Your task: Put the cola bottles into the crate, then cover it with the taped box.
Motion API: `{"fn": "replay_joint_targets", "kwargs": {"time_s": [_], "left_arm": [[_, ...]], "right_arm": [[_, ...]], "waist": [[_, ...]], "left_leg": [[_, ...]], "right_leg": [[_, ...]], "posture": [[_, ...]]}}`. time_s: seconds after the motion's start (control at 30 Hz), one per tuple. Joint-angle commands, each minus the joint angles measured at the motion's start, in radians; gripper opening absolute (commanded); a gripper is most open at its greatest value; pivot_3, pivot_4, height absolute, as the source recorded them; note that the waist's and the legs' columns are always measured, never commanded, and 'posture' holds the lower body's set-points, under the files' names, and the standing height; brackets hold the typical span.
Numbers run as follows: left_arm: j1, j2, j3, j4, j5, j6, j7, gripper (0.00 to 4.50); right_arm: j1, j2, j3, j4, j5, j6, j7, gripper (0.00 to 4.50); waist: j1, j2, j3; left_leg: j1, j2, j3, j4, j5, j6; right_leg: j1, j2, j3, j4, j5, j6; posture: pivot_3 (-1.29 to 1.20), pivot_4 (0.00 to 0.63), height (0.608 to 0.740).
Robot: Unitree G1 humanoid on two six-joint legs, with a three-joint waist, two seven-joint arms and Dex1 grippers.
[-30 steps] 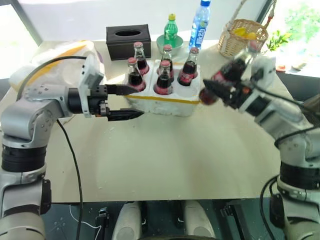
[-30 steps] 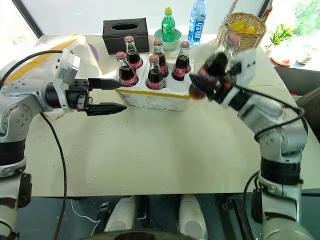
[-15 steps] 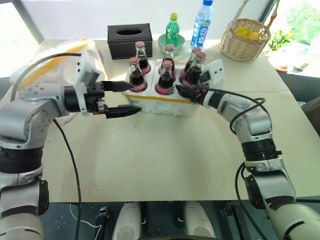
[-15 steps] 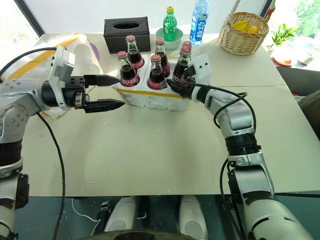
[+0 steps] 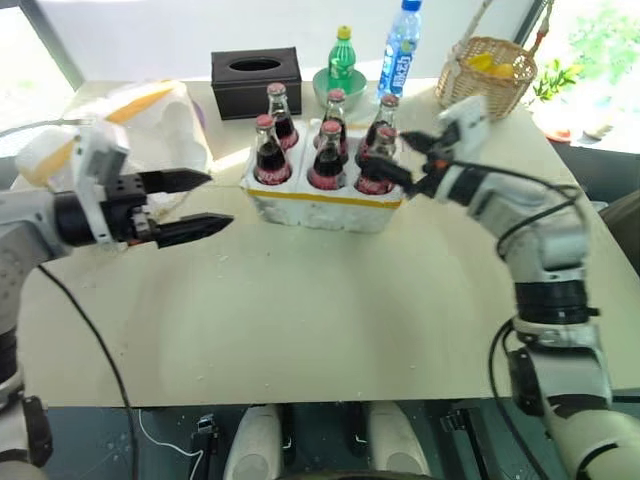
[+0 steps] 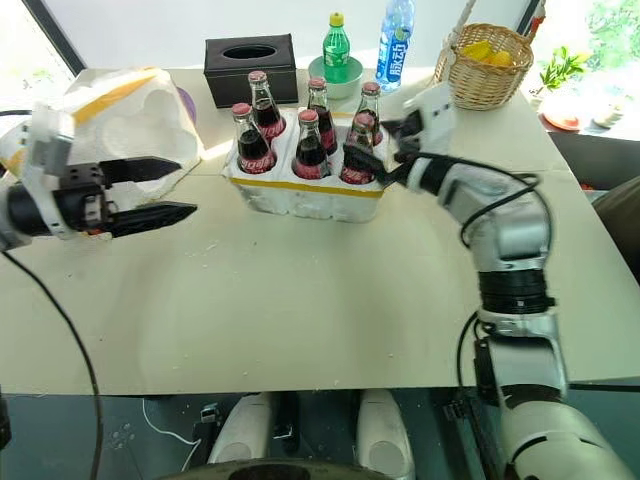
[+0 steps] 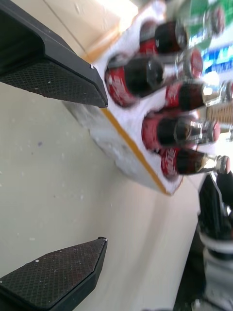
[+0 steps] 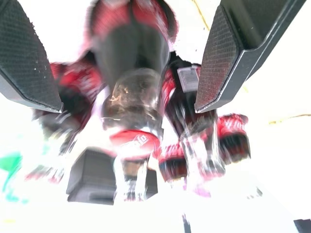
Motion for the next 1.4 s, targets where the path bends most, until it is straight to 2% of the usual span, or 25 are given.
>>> {"fn": "replay_joint_targets", "kwargs": {"time_s": [0.03, 0.17, 0.27, 0.33, 0.4, 0.5, 0.67, 0.8, 0.87, 1.0, 1.13, 1.4], "left_arm": [[0.117, 0.086, 0.198, -0.003, 0.007, 0.005, -0.044, 4.5], [0.362, 0.211, 0.32, 0.177, 0.2, -0.139, -0.18, 4.5], [0.448, 0.309, 0.332, 0.347, 0.305, -0.27, -0.286, 4.5], [0.463, 0.414, 0.264, 0.533, 0.395, -0.407, -0.371, 4.5], [0.44, 0.479, 0.184, 0.659, 0.446, -0.518, -0.418, 4.5], [0.144, 0.516, -0.091, 0.855, 0.512, -0.59, -0.423, 4.5], [-0.364, 0.427, -0.452, 1.145, 0.788, -0.701, -0.503, 4.5], [-0.664, 0.325, -0.615, 1.371, 0.964, -0.761, -0.511, 4.5], [-0.751, 0.293, -0.655, 1.449, 1.017, -0.783, -0.504, 4.5], [-0.84, 0.234, -0.729, 1.565, 1.125, -0.85, -0.423, 4.5], [-0.871, 0.177, -0.716, 1.623, 1.145, -0.845, -0.354, 4.5], [-0.829, 0.12, -0.68, 1.66, 1.14, -0.857, -0.256, 4.5]], "right_arm": [[0.001, -0.148, -0.078, -0.079, 0.047, 0.03, 0.117, 4.41], [0.017, -0.285, -0.12, -0.13, 0.155, 0.096, 0.28, 4.41], [0.032, -0.339, -0.102, -0.185, 0.191, 0.097, 0.373, 4.41], [0.01, -0.351, -0.084, -0.21, 0.241, 0.12, 0.438, 4.41], [-0.009, -0.35, -0.076, -0.215, 0.27, 0.133, 0.467, 4.41], [-0.039, -0.322, -0.056, -0.202, 0.271, 0.129, 0.454, 4.41], [-0.019, -0.307, -0.05, -0.217, 0.251, 0.106, 0.43, 4.41], [0.01, -0.313, -0.081, -0.247, 0.272, 0.124, 0.398, 4.41], [0.025, -0.318, -0.095, -0.263, 0.282, 0.132, 0.382, 4.41], [0.092, -0.339, -0.158, -0.325, 0.316, 0.17, 0.335, 4.41], [0.134, -0.346, -0.204, -0.373, 0.353, 0.199, 0.29, 4.41], [0.178, -0.372, -0.264, -0.406, 0.405, 0.223, 0.246, 4.41]], "waist": [[-0.003, 0.0, 0.0], [-0.009, 0.0, 0.0], [-0.008, 0.0, 0.0], [-0.006, 0.0, 0.0], [-0.005, 0.0, 0.0], [0.004, 0.002, -0.001], [0.016, -0.001, -0.002], [0.024, -0.002, -0.002], [0.024, -0.003, -0.001], [0.022, -0.004, -0.001], [0.02, -0.005, 0.0], [0.02, -0.006, 0.0]], "left_leg": [[0.0, 0.0, 0.0, 0.0, 0.0, 0.0], [0.006, 0.0, 0.003, -0.009, 0.0, 0.0], [0.009, 0.001, 0.003, -0.013, 0.0, 0.0], [0.009, 0.002, 0.003, -0.014, 0.0, -0.001], [0.009, 0.002, 0.003, -0.015, 0.001, -0.002], [0.008, 0.0, 0.004, -0.015, 0.001, -0.002], [0.004, -0.003, 0.007, -0.012, 0.0, -0.001], [0.003, -0.003, 0.007, -0.011, 0.003, -0.005], [0.002, -0.003, 0.006, -0.011, 0.003, -0.005], [0.001, -0.002, 0.006, -0.01, 0.0, 0.001], [0.001, -0.001, 0.007, -0.01, -0.001, 0.002], [0.001, 0.0, 0.006, -0.01, -0.001, 0.002]], "right_leg": [[0.0, 0.0, 0.0, 0.0, 0.0, 0.0], [0.0, 0.0, 0.0, -0.001, -0.001, -0.002], [0.0, 0.002, 0.0, 0.0, -0.004, -0.006], [-0.001, 0.002, -0.001, 0.001, -0.006, -0.01], [-0.002, 0.002, -0.001, 0.001, -0.006, -0.011], [-0.002, -0.002, -0.001, 0.001, -0.006, -0.012], [-0.003, -0.001, -0.002, 0.001, -0.004, -0.008], [-0.003, 0.001, -0.002, 0.002, -0.002, -0.005], [-0.003, 0.001, -0.003, 0.002, -0.002, -0.005], [-0.004, 0.001, -0.003, 0.001, -0.002, -0.004], [-0.005, 0.0, -0.003, 0.001, -0.002, -0.004], [-0.005, 0.0, -0.003, 0.002, -0.002, -0.004]], "posture": [[0.0, 0.15, 0.74], [0.0, 0.15, 0.74], [0.0, 0.15, 0.74], [0.0, 0.15, 0.74], [0.0, 0.15, 0.74], [0.0, 0.15, 0.74], [0.0, 0.15, 0.74], [0.0, 0.15, 0.74], [0.0, 0.15, 0.74], [0.0, 0.15, 0.74], [0.0, 0.15, 0.74], [0.0, 0.15, 0.74]]}}
